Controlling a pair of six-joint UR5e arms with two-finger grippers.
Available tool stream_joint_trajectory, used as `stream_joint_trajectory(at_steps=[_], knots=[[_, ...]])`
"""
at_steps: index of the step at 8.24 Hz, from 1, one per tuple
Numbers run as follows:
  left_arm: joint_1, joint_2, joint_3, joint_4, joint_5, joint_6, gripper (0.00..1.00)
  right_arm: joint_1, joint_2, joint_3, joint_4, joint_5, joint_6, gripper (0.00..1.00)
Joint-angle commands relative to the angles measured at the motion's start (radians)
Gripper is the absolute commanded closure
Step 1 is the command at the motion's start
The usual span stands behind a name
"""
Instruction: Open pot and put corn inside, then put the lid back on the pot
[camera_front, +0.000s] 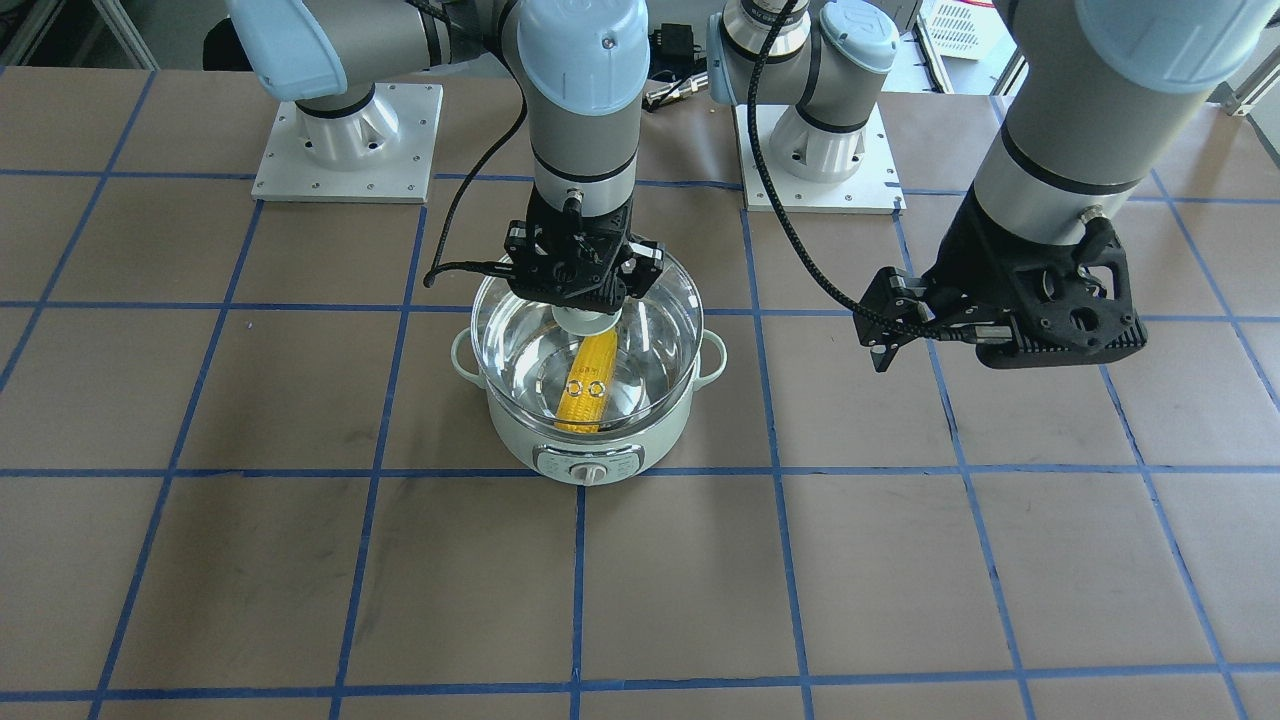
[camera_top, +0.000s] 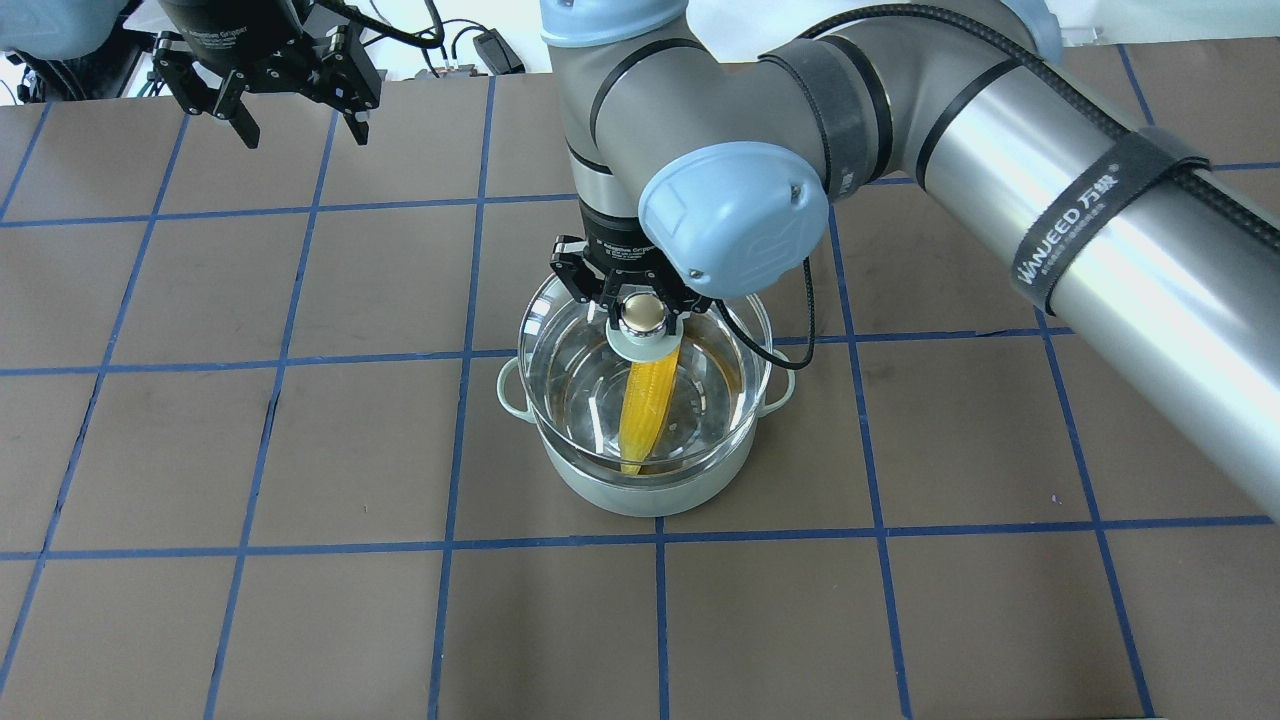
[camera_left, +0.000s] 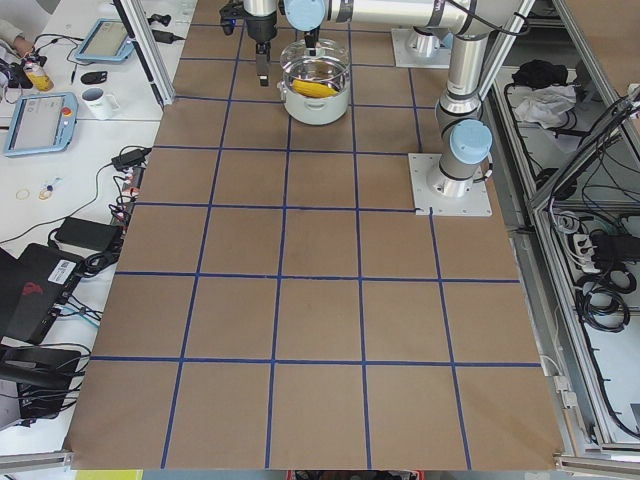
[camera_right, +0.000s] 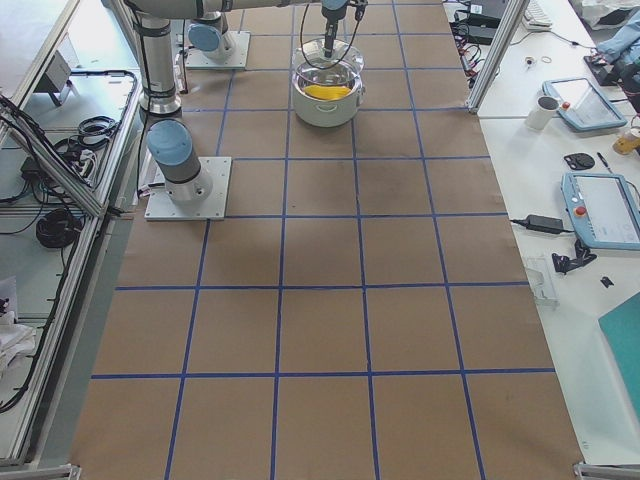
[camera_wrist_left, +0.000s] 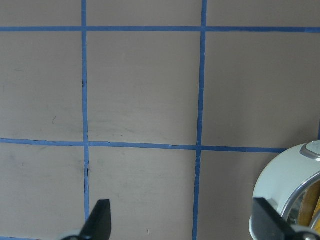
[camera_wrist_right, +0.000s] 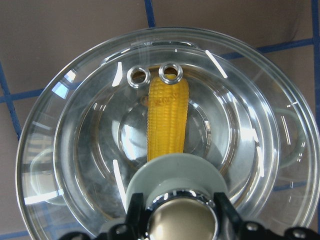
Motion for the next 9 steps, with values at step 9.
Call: stream_joint_trajectory(at_steps=[9], knots=[[-0.003,0.044,-0.110,0.055,0.000,-0.005,0.00,0.004,0.023,0.095,-0.116,0.001,0.040,0.87]])
